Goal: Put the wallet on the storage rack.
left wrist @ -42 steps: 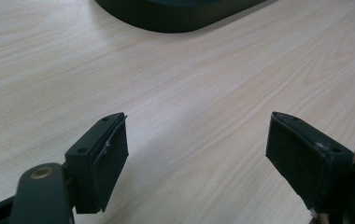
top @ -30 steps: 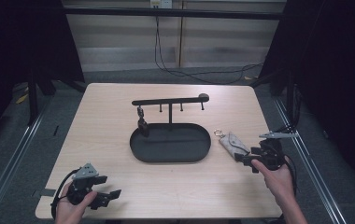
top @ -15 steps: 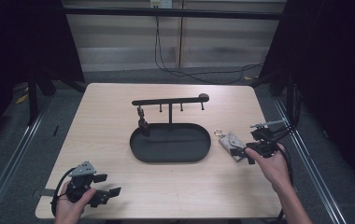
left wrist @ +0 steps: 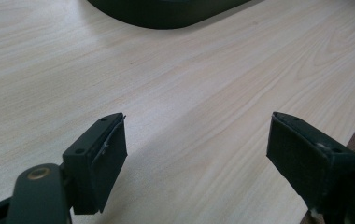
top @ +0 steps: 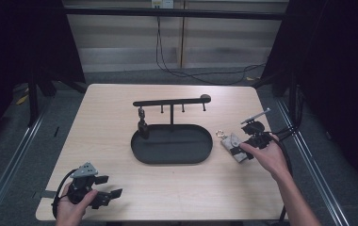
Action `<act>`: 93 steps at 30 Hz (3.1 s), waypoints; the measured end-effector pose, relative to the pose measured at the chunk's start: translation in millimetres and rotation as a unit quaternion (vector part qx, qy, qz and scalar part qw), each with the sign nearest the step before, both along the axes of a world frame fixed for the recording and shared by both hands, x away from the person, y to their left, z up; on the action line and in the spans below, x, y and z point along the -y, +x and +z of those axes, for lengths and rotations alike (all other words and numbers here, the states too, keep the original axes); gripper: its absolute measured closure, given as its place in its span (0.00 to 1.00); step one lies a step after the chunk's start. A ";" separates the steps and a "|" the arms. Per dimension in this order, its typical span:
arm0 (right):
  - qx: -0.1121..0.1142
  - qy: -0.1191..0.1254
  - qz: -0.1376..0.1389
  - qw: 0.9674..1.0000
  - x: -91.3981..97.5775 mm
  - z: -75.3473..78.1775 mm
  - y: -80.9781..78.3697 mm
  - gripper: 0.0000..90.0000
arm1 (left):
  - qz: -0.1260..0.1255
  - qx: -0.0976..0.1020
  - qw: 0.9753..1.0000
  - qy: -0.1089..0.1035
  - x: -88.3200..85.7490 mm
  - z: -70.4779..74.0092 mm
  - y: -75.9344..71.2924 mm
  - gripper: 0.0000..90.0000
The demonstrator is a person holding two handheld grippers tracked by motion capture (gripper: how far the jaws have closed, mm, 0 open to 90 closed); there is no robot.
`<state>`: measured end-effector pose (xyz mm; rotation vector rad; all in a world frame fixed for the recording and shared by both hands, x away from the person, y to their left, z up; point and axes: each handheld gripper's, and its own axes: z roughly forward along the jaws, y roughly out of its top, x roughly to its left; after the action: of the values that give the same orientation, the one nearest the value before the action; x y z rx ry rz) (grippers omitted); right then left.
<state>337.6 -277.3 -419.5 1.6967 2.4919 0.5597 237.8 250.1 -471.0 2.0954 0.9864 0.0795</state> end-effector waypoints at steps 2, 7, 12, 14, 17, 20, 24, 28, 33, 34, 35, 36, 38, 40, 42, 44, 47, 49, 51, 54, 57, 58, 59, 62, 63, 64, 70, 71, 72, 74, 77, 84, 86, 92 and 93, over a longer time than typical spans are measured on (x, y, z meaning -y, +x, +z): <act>-0.005 -0.011 -0.004 1.000 -0.4 -0.2 5.6 0.28 | 0.001 0.000 1.000 -0.001 -0.3 -0.1 0.0 0.22; -0.008 -0.018 -0.002 1.000 -2.7 0.4 16.7 0.27 | 0.005 -0.003 1.000 -0.007 -1.9 -0.4 0.8 0.22; -0.016 -0.024 -0.002 1.000 -2.1 -1.2 26.4 0.26 | 0.004 -0.003 1.000 -0.006 -1.5 -0.3 0.3 0.22; -0.021 -0.022 -0.003 1.000 -0.2 -4.2 31.7 0.26 | 0.005 -0.003 1.000 -0.008 -1.6 -0.4 0.2 0.22; -0.030 -0.027 -0.003 0.999 1.4 -9.5 35.7 0.26 | 0.005 -0.009 1.000 -0.010 -3.0 -1.1 1.1 0.23; -0.042 -0.039 0.000 0.998 4.9 -19.8 43.0 0.26 | 0.008 -0.009 1.000 -0.013 -3.2 -1.2 1.3 0.23; -0.052 -0.044 0.001 0.998 3.6 -26.3 47.9 0.26 | 0.007 -0.010 1.000 -0.014 -2.9 -1.3 1.3 0.23; -0.063 -0.061 0.001 0.996 -2.1 -35.9 53.2 0.28 | 0.005 -0.010 1.000 -0.014 -2.8 -1.3 1.3 0.23; -0.061 -0.076 0.002 0.995 -6.4 -39.7 54.9 0.28 | 0.003 -0.010 1.000 -0.013 -2.7 -0.8 1.1 0.23; -0.064 -0.079 0.003 0.995 -6.9 -40.8 55.4 0.28 | 0.003 -0.009 1.000 -0.013 -2.8 -0.8 1.2 0.23; -0.067 -0.081 0.003 0.994 -6.9 -42.0 56.1 0.28 | 0.000 -0.010 1.000 -0.013 -3.0 -0.8 1.4 0.23; -0.069 -0.080 0.003 0.994 -7.0 -43.7 56.6 0.28 | 0.001 -0.011 1.000 -0.014 -2.8 -0.8 1.3 0.23; -0.076 -0.085 0.006 0.993 -6.9 -47.1 57.9 0.28 | 0.001 -0.010 1.000 -0.014 -3.1 -0.6 1.1 0.23; -0.077 -0.089 0.007 0.993 -8.8 -49.4 58.5 0.27 | -0.001 -0.010 1.000 -0.012 -2.3 -1.0 1.1 0.23; -0.077 -0.091 0.008 0.993 -9.4 -49.4 58.7 0.28 | -0.001 -0.011 1.000 -0.013 -1.8 -1.1 1.2 0.23; -0.079 -0.095 0.008 0.992 -10.8 -50.8 58.8 0.28 | -0.002 -0.012 1.000 -0.013 -1.2 -1.1 1.4 0.23; -0.082 -0.101 0.010 0.991 -12.1 -53.1 60.2 0.28 | -0.002 -0.013 1.000 -0.014 -1.3 -1.4 1.6 0.23; -0.088 -0.100 0.007 0.991 -12.3 -54.4 61.6 0.28 | -0.003 -0.015 1.000 -0.012 -1.7 -1.6 1.9 0.23; -0.088 -0.098 0.007 0.991 -11.6 -54.7 62.0 0.28 | -0.003 -0.015 1.000 -0.012 -1.9 -1.5 1.9 0.23; -0.090 -0.096 0.006 0.991 -11.6 -55.5 62.5 0.28 | -0.002 -0.016 1.000 -0.013 -1.4 -1.8 2.5 0.23; -0.092 -0.103 0.003 0.990 -13.7 -56.7 63.6 0.28 | -0.006 -0.017 1.000 -0.012 -1.3 -2.0 3.4 0.23; -0.091 -0.104 0.003 0.990 -14.0 -57.0 63.8 0.28 | -0.003 -0.017 1.000 -0.013 -0.9 -2.2 3.6 0.23; -0.093 -0.105 0.002 0.990 -14.3 -56.9 64.4 0.29 | -0.005 -0.020 1.000 -0.012 -1.0 -2.2 3.8 0.23; -0.105 -0.114 0.003 0.988 -17.0 -55.9 66.5 0.31 | -0.005 -0.020 1.000 -0.013 -1.0 -2.2 3.9 0.23; -0.107 -0.115 0.001 0.988 -17.9 -55.7 67.2 0.31 | -0.005 -0.020 1.000 -0.013 -1.0 -2.2 3.9 0.23; -0.107 -0.116 -0.001 0.988 -18.4 -55.6 67.6 0.32 | -0.004 -0.019 1.000 -0.013 -1.1 -2.2 3.8 0.23; -0.108 -0.100 -0.015 0.989 -17.5 -48.8 69.9 0.35 | -0.010 -0.021 1.000 -0.010 -1.1 -1.8 2.9 0.23; -0.108 -0.100 -0.015 0.989 -17.5 -48.8 69.9 0.35 | -0.010 -0.021 1.000 -0.010 -1.1 -1.8 2.9 0.23; -0.108 -0.098 -0.016 0.989 -17.6 -48.0 70.1 0.35 | -0.011 -0.020 1.000 -0.009 -1.0 -1.5 2.7 0.23; -0.109 -0.100 -0.019 0.989 -17.8 -46.4 69.9 0.36 | -0.012 -0.019 1.000 -0.009 -0.9 -1.2 2.5 0.23; -0.103 -0.088 -0.025 0.991 -16.1 -40.4 68.3 0.36 | -0.013 -0.024 1.000 -0.011 -0.6 -1.8 2.9 0.23; -0.089 -0.072 -0.042 0.993 -8.8 -28.4 64.7 0.36 | -0.001 -0.019 1.000 -0.009 -2.0 -1.3 2.2 0.23; -0.092 -0.068 -0.044 0.993 -5.9 -25.8 63.4 0.36 | -0.003 -0.025 1.000 -0.012 -3.2 -1.8 2.9 0.23; -0.090 -0.075 -0.047 0.992 -5.5 -11.5 62.6 0.36 | -0.012 -0.024 1.000 -0.007 -0.8 -1.2 2.8 0.22; -0.086 -0.073 -0.048 0.992 -5.9 -8.8 62.4 0.36 | -0.013 -0.024 1.000 -0.008 -1.1 -1.2 2.8 0.22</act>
<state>400.0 -271.4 -428.3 1.8670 2.4752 0.2240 240.6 251.2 -472.3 2.1037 0.9858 0.0076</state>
